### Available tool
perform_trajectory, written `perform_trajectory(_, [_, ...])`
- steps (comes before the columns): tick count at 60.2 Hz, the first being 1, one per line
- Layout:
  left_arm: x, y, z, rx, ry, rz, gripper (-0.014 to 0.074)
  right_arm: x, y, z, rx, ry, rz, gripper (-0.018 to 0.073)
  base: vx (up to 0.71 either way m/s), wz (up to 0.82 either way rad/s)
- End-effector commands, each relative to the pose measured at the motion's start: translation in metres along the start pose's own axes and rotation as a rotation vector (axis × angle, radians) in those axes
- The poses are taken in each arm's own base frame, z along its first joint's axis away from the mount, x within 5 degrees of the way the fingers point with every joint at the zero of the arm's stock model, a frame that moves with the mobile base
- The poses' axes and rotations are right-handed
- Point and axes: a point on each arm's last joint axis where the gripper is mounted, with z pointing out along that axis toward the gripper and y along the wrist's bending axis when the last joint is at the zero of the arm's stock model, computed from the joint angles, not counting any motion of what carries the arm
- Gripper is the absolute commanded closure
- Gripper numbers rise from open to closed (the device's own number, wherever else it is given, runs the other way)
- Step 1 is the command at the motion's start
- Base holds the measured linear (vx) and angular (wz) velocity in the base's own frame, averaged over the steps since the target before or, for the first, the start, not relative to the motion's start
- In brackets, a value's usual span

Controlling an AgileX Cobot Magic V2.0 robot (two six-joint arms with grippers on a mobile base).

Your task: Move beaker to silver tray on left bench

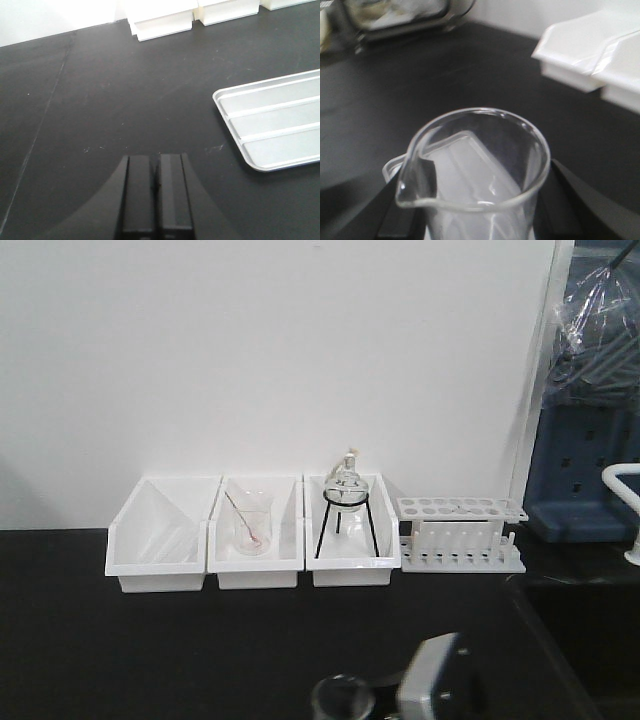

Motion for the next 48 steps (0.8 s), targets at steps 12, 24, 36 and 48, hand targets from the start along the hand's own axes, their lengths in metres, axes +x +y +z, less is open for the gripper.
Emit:
perform_trajectory(12, [-0.002, -0.001, 0.002, 0.007, -0.072, -0.004, 0.0595, 0.005, -0.001, 0.099, -0.15, -0.068, 0.007, 0.0571, 0.0, 0.0])
perform_trajectory(24, [-0.002, -0.001, 0.002, 0.007, -0.072, -0.004, 0.0595, 0.022, -0.013, 0.124, -0.142, -0.028, 0.0, 0.0571, 0.0, 0.0])
perform_trajectory(36, [-0.002, -0.001, 0.002, 0.007, -0.072, -0.004, 0.0595, 0.037, -0.018, 0.13, -0.117, 0.021, -0.113, 0.0568, 0.0, 0.0])
perform_trajectory(48, [-0.002, -0.001, 0.002, 0.007, -0.072, -0.004, 0.0595, 0.047, -0.02, 0.133, -0.113, 0.047, -0.1, 0.0543, 0.0, 0.0])
